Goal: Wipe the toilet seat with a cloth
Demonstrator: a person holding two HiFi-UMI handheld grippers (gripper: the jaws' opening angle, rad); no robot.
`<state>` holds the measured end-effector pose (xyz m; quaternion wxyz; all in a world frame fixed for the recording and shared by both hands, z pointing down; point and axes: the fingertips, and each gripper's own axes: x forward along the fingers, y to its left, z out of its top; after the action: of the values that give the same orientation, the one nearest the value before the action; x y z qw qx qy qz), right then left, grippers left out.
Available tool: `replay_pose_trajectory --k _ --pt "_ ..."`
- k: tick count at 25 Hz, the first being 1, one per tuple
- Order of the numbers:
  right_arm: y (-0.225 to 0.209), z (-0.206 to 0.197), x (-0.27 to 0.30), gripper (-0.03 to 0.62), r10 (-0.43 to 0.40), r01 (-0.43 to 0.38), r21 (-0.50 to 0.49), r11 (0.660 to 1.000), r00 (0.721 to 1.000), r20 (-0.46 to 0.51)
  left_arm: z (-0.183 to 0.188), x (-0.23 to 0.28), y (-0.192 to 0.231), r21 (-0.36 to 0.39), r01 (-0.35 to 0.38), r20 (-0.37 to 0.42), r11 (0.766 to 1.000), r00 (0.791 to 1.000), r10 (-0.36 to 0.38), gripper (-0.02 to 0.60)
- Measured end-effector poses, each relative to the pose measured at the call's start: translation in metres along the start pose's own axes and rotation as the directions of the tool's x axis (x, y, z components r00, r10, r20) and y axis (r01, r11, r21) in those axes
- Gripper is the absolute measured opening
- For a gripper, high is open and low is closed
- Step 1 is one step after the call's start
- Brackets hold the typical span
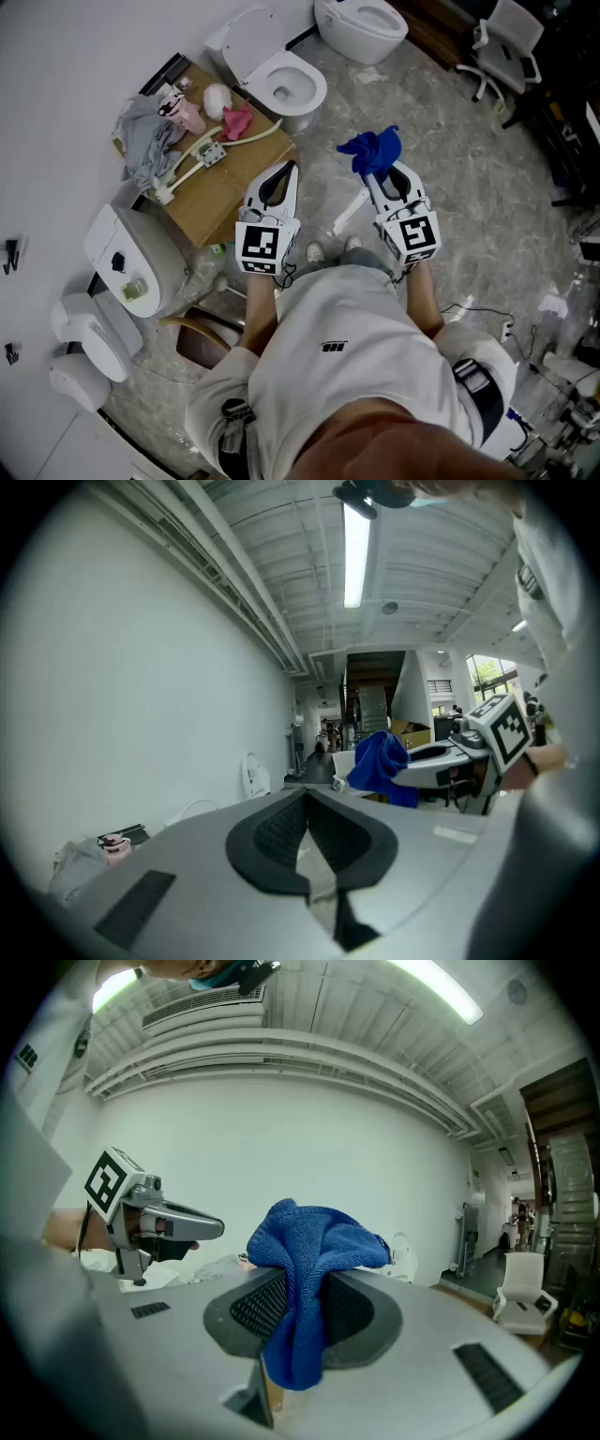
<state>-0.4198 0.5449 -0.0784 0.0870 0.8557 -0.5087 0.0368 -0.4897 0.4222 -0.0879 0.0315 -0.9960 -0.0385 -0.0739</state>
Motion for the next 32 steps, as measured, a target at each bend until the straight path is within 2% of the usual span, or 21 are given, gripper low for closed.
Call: replay_pose_trajectory --k 8,14,22,32 --pt "0.004 -0.009 0.013 0.094 -0.023 0.024 0.018 1.0 1.0 -0.018 -0.006 0.011 0.014 -0.005 0.026 0.008 1.0 1.0 -0.026 0.011" --pt "-0.011 -0.015 0.042 0.095 -0.021 0.022 0.022 1.0 0.999 -0.03 -0.009 0.04 0.03 -0.006 0.034 -0.002 0.999 0.999 -0.034 0.011" --pt "-0.069 -0.026 0.1 0.094 0.006 -0.004 0.041 0.999 0.999 -0.045 -0.019 0.113 0.058 -0.024 -0.005 -0.053 1.0 0.999 0.004 0.011" --pt "-0.158 -0.025 0.168 0.094 0.074 -0.072 0.038 0.997 0.996 -0.047 -0.003 0.209 0.08 -0.007 -0.056 -0.084 0.998 0.995 0.055 0.011"
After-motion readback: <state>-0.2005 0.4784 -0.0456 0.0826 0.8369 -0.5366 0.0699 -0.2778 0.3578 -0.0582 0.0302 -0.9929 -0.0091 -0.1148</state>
